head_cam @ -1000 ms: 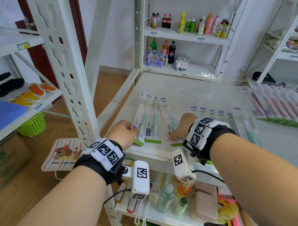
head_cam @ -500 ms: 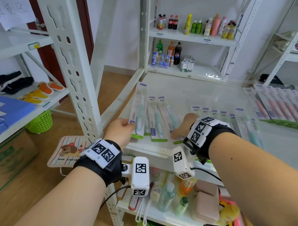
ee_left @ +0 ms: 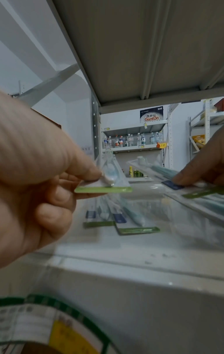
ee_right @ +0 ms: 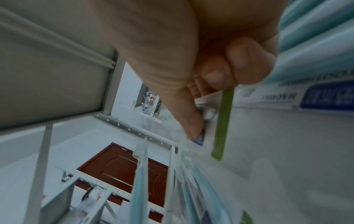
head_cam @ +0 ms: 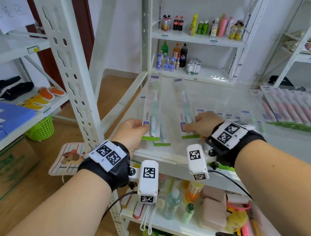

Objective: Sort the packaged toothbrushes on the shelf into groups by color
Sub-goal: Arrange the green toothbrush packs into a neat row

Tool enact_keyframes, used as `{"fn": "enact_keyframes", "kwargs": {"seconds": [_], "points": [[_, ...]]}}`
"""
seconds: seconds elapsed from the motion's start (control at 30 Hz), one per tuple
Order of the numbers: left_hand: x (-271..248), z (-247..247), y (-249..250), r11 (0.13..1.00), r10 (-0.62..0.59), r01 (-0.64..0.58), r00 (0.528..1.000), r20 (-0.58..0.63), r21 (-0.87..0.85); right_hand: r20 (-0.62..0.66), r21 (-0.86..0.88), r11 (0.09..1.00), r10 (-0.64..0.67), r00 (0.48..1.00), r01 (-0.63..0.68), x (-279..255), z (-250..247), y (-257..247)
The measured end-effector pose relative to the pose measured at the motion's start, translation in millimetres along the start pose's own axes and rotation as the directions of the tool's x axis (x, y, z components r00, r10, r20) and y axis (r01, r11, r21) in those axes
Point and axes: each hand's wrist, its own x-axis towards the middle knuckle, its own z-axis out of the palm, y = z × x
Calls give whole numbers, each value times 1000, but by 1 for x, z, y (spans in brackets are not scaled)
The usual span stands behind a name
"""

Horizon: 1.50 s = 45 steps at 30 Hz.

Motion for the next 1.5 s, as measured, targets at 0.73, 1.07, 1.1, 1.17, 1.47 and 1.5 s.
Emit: {"fn": "enact_keyframes", "kwargs": {"seconds": [0.73,1.07,1.1,1.17,1.47,1.5], "points": [[-35,162,49,988,-156,120,810,565,100,-265,691,722,272,925,-15,-61,-69,178],[-35,195,51,970,-169,35,803,571,239,-327,799,597,330,886,72,-58,-65,193],[-34,196,51,970,-171,35,804,570,241,-333,806,586,325,885,88,-57,-64,193],[-33,198,51,967,-179,38,806,564,252,-330,821,562,325,887,99,-56,-62,193],[-29,204,48,953,-200,21,794,574,302,-182,887,461,264,947,42,-54,-50,189],[-29,205,48,951,-203,20,794,573,309,-173,886,462,259,950,36,-54,-49,188]]}}
